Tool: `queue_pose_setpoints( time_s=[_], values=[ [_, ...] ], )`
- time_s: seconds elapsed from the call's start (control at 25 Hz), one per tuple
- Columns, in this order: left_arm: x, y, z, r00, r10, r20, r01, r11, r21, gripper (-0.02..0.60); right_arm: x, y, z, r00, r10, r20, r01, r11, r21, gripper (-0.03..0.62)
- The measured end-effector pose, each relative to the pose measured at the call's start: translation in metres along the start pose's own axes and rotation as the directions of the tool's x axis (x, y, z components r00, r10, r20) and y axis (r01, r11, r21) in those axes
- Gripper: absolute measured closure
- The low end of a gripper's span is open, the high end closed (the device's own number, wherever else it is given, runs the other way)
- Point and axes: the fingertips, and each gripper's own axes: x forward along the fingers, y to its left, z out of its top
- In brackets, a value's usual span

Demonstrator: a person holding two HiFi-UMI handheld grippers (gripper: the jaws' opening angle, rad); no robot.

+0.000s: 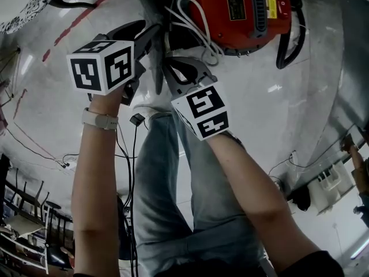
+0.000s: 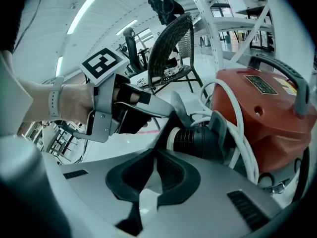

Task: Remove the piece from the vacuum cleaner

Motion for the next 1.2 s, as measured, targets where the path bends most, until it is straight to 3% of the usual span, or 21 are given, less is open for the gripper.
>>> queue_pose_setpoints(
  time_s=[0.32, 0.4, 0.52, 0.64, 0.8, 0.92, 1.2],
  values=[
    [0.006, -0.008, 0.010, 0.997, -0.061, 0.057, 0.064, 0.997, -0.052, 0.413, -0.004, 0.000, 0.000, 0.999, 0.031, 0.006, -0.031, 0.999, 0.022, 0.551],
    [0.006, -0.014, 0.018, 0.993, -0.089, 0.078, 0.094, 0.993, -0.067, 0.373, -0.003, 0.001, 0.000, 0.999, 0.034, 0.003, -0.034, 0.999, 0.012, 0.551],
    [0.015, -0.013, 0.018, 0.998, -0.050, 0.030, 0.051, 0.998, -0.033, 0.364, -0.003, 0.002, 0.000, 0.999, 0.037, 0.000, -0.037, 0.999, 0.006, 0.549],
    [0.021, -0.003, 0.016, 1.000, 0.013, -0.001, -0.013, 0.999, -0.041, 0.463, -0.004, 0.001, 0.001, 0.999, 0.042, 0.005, -0.042, 0.999, 0.012, 0.551],
    [0.020, 0.002, 0.010, 0.999, 0.037, -0.023, -0.039, 0.998, -0.048, 0.528, -0.004, 0.002, 0.001, 0.999, 0.050, 0.003, -0.050, 0.999, 0.003, 0.549],
    [0.016, 0.006, 0.000, 0.996, 0.074, -0.053, -0.074, 0.997, 0.005, 0.544, -0.004, 0.003, 0.001, 0.999, 0.052, 0.002, -0.052, 0.999, 0.003, 0.549],
    [0.004, 0.009, -0.008, 0.995, 0.091, -0.036, -0.092, 0.995, -0.027, 0.546, -0.003, 0.004, 0.001, 0.999, 0.044, -0.006, -0.044, 0.999, -0.024, 0.549]
  ],
)
